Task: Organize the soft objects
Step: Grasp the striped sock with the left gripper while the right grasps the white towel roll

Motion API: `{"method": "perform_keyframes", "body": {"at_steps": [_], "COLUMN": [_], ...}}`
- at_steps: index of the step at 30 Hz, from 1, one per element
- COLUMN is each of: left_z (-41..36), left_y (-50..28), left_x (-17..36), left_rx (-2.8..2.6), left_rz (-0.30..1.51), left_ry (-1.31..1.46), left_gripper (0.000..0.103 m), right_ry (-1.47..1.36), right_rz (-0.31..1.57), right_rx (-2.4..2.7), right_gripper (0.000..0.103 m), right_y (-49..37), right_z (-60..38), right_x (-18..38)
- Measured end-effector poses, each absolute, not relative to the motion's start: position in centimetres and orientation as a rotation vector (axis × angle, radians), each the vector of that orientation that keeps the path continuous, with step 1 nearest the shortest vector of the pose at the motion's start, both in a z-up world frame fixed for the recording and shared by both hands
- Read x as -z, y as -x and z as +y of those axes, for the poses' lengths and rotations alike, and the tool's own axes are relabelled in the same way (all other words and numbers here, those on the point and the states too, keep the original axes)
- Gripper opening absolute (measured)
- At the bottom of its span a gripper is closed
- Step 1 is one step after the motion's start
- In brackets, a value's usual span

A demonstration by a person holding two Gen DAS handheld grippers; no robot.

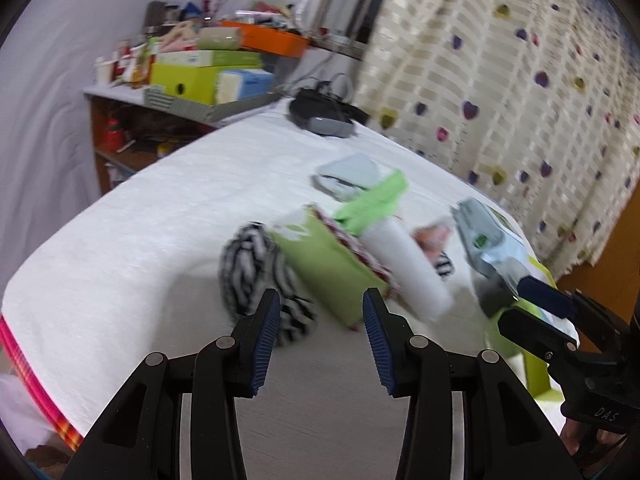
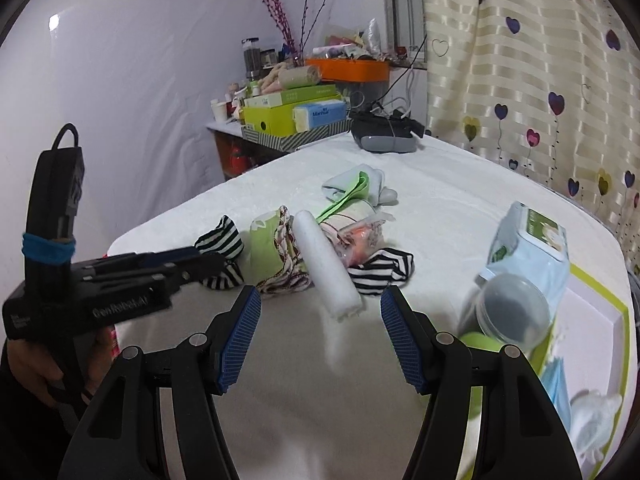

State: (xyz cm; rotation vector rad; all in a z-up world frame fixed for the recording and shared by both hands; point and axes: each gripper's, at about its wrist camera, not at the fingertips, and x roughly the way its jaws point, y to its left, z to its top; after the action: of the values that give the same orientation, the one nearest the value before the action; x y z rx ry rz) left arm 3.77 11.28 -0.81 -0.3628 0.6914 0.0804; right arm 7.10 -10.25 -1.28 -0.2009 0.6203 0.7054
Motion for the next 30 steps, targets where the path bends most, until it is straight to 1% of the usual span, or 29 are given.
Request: {"method": "perform_keyframes", "body": {"at_steps": [4, 17, 20, 25, 27, 30], "left_z": [12.8, 14.6, 14.5, 14.2, 13.9, 13.8], "left_y": [-4.4, -6.4, -6.9, -7.7, -7.9, -8.0], "left_x": [1.3, 4.1, 4.4, 4.7, 4.7, 4.7], "left_rx": [-0.116, -0.135, -0.128, -0.116, -0.118, -0.108], "left_rz": [0.698, 0.774, 0.783, 0.797, 0.8, 0.792], "left_ry": [0.384, 0.436, 0.441, 0.439, 0.437, 0.445], "left_gripper": [0.047, 0.048, 0.048, 0.048, 0.048, 0.048], "right_ry": [0.218, 0.314, 0.332, 0.347, 0.345, 0.343], "right_rz": [0.646, 0.734, 0.755, 0.777, 0.78, 0.767], "right_rx": [-0.686, -0.641, -0.63, -0.619, -0.624, -0.636], "right_gripper": [0.063, 0.063, 0.051, 0.044, 0.029, 0.022], "right_y": [-8.3, -11.2, -11.7, -12.4, -12.5, -12.1], "right_z": [-9.2, -6.2, -5.7, -5.2, -5.1, -5.3], "right_x": [2.0, 4.7, 5.2, 6.0, 6.1, 5.8]}}
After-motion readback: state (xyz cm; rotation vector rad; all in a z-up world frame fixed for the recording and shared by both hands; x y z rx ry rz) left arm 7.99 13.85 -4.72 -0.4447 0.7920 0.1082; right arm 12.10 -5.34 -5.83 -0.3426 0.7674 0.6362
